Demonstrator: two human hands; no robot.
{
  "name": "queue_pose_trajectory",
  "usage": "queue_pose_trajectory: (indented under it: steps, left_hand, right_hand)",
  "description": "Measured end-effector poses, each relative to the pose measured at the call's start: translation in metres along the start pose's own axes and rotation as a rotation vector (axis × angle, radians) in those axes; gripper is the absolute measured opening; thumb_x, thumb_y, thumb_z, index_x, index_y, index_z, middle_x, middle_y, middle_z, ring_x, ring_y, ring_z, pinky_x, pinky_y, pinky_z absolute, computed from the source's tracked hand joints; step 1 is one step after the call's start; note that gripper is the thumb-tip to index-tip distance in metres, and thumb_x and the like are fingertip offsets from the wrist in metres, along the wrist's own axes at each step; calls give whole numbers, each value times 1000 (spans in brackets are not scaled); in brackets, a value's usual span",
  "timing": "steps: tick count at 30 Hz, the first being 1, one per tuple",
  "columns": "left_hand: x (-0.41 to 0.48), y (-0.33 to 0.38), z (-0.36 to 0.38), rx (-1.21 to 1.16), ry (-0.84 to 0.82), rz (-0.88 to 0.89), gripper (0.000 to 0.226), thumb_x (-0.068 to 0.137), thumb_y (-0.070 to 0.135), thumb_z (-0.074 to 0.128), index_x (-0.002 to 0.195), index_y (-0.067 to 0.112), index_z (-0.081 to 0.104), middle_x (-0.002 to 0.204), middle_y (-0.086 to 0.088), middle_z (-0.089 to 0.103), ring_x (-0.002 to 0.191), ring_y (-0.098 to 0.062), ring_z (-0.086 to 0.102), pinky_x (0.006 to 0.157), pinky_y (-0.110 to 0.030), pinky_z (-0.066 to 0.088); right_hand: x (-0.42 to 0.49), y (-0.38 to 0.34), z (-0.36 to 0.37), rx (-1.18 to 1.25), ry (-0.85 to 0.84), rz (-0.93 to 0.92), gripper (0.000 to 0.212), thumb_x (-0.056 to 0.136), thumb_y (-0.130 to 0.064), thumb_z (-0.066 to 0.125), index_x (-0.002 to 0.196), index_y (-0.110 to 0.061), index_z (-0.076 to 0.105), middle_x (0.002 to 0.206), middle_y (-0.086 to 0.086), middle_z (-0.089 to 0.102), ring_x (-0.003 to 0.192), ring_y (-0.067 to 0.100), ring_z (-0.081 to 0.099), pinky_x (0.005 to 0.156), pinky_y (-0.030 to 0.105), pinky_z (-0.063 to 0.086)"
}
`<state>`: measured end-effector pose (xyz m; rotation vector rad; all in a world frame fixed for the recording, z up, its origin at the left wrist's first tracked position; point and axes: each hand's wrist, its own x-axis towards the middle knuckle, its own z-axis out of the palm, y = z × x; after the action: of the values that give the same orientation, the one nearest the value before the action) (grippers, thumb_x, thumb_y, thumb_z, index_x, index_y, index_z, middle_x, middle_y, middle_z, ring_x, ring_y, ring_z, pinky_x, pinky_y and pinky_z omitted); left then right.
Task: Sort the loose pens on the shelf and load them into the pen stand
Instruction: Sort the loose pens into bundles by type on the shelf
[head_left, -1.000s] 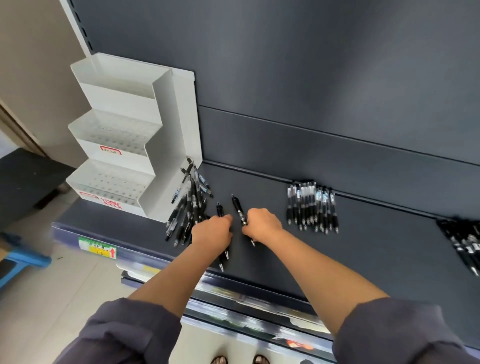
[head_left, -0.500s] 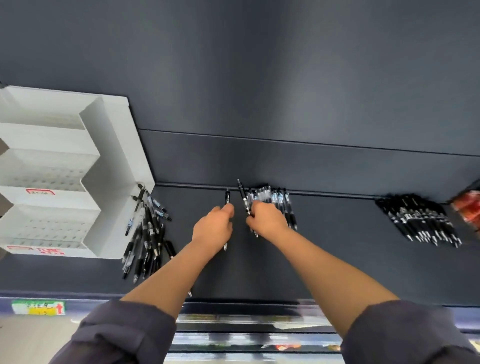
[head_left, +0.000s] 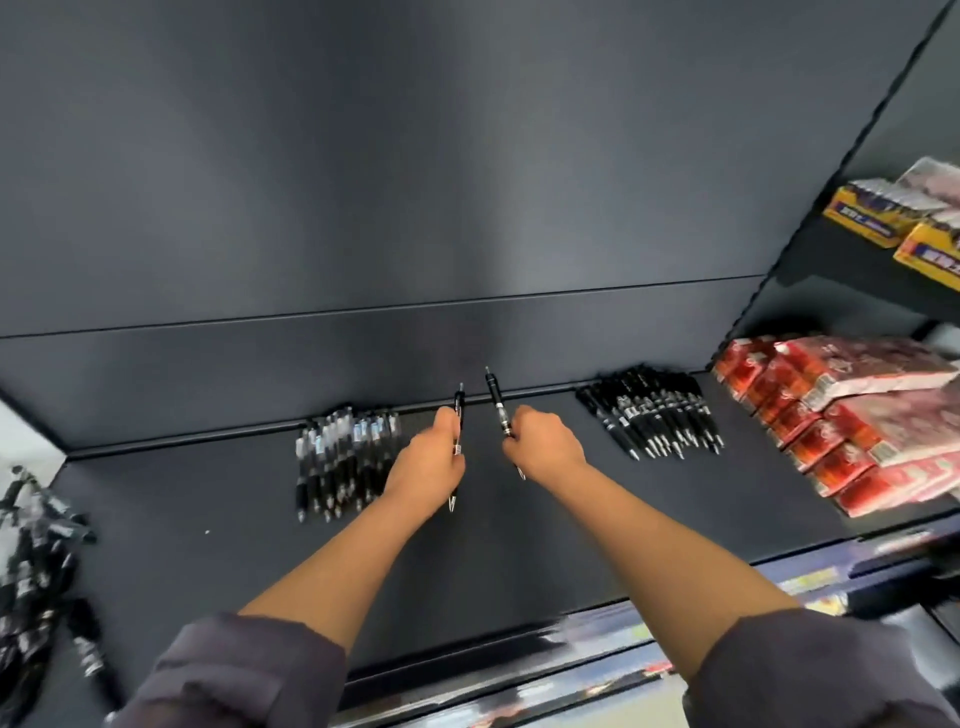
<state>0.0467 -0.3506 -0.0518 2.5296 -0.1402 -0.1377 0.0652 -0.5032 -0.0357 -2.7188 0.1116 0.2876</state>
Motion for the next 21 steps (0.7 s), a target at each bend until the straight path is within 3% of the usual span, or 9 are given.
queue_pose_trajectory:
  steps: [6, 11, 16, 21]
  left_hand:
    - [33, 80, 57, -107, -55, -69, 17, 90, 11, 47, 98, 18, 33, 83, -11, 58, 71, -31, 58, 70, -48, 55]
    - [56, 118, 87, -134, -107, -100, 12, 90, 10, 47, 96, 16, 39, 81, -7, 56, 79, -32, 62, 71, -48, 56]
    - [84, 142, 109, -168, -126, -95, 10, 91, 11, 50, 85, 14, 43, 75, -5, 55, 60, -26, 61, 60, -44, 57]
    - [105, 157, 130, -261, -122, -142, 14, 91, 10, 51, 80, 14, 43, 70, -2, 51, 51, -21, 57, 56, -41, 58]
  right_hand:
    - [31, 104, -44, -67, 34, 68, 21, 88, -16, 49, 106, -5, 52, 111, 18, 61, 101, 35, 59, 70, 30, 39]
    - [59, 154, -64, -110, 50, 109, 20, 88, -16, 50, 104, -5, 54, 109, 16, 62, 100, 36, 60, 68, 32, 41]
    - [77, 178, -69, -167, 63, 109, 16, 89, -9, 49, 103, -4, 55, 108, 17, 63, 99, 37, 61, 66, 33, 41]
    - [78, 192, -71, -157, 67, 59, 21, 92, -19, 48, 108, -6, 53, 110, 16, 62, 100, 36, 61, 66, 33, 40]
